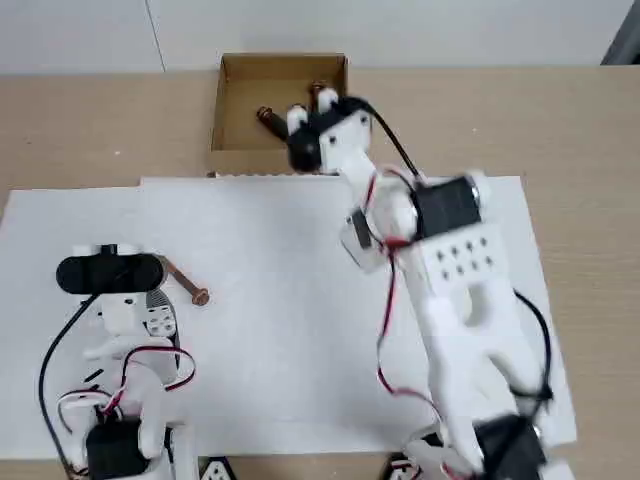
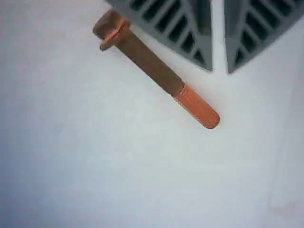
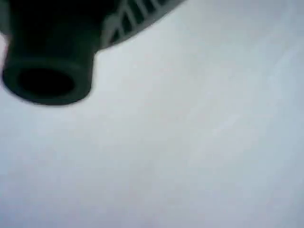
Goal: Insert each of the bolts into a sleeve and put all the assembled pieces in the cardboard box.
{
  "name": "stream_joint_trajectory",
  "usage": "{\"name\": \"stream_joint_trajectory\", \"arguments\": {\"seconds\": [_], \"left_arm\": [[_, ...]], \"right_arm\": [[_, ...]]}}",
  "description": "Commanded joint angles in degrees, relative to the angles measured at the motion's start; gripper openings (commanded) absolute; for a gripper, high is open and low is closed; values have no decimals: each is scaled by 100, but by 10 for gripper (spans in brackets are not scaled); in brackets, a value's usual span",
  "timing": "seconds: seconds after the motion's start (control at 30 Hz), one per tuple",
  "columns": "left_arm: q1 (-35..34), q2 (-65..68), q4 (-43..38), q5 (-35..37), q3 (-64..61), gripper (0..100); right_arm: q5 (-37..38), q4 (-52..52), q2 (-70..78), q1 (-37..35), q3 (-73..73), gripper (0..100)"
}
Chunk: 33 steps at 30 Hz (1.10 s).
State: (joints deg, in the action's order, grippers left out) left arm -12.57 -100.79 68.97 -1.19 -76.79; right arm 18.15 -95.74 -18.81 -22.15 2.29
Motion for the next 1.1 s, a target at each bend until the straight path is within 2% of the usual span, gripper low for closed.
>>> {"name": "stream_joint_trajectory", "arguments": {"seconds": [0.0, 0.13, 0.23, 0.47, 0.6, 0.87, 1.07], "left_arm": [[-53, 0, 193, -44, 338, 8], [-53, 35, 369, -44, 365, 8], [-53, 536, 360, -26, 611, 8], [-53, 3253, 501, 0, 2457, 6], [-35, 4756, 1160, 0, 3916, 6], [-26, 7657, 3147, 492, 6290, 6], [-18, 8967, 3112, 1319, 6695, 6]], "right_arm": [[-44, -4, -1007, 251, -607, 2], [-35, -4, -1745, 585, -1389, 3], [-26, -4, -2167, 796, -1864, 3], [-26, 66, -2870, 1086, -2690, 3], [-26, 66, -3125, 1147, -3086, 3], [-35, 66, -3521, 1604, -3552, 3], [-26, 119, -3679, 1930, -3710, 3]]}}
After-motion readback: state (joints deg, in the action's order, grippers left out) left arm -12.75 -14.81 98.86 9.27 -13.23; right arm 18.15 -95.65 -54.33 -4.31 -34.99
